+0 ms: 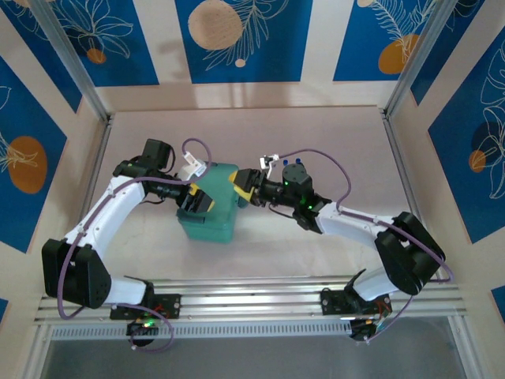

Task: Organize the chemistry lab equipment

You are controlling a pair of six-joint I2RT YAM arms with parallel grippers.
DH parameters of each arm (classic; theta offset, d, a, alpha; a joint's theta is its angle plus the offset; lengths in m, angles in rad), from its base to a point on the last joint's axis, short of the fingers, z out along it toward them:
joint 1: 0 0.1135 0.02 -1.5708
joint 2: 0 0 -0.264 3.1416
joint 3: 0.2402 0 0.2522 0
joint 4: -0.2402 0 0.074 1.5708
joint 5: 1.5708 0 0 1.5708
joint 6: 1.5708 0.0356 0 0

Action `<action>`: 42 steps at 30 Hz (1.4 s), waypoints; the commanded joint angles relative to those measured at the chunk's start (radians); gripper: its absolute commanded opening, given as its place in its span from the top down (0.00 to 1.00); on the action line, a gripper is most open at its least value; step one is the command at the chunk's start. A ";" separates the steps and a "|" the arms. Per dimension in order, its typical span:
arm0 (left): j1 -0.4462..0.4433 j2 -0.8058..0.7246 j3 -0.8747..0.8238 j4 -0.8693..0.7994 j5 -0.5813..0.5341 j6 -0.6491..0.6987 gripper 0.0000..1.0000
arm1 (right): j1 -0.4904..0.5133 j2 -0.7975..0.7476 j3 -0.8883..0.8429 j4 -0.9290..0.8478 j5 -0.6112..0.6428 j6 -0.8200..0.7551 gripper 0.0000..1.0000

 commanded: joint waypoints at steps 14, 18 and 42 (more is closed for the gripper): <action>-0.029 0.052 -0.030 -0.026 -0.048 0.006 0.19 | -0.022 -0.208 -0.141 -0.231 0.145 -0.067 0.35; -0.033 0.051 -0.028 -0.025 -0.053 0.004 0.19 | -0.034 -0.173 -0.161 -0.210 0.135 -0.053 0.35; -0.034 0.051 -0.039 -0.025 -0.063 0.013 0.19 | -0.049 0.238 -0.100 0.262 -0.038 0.096 0.35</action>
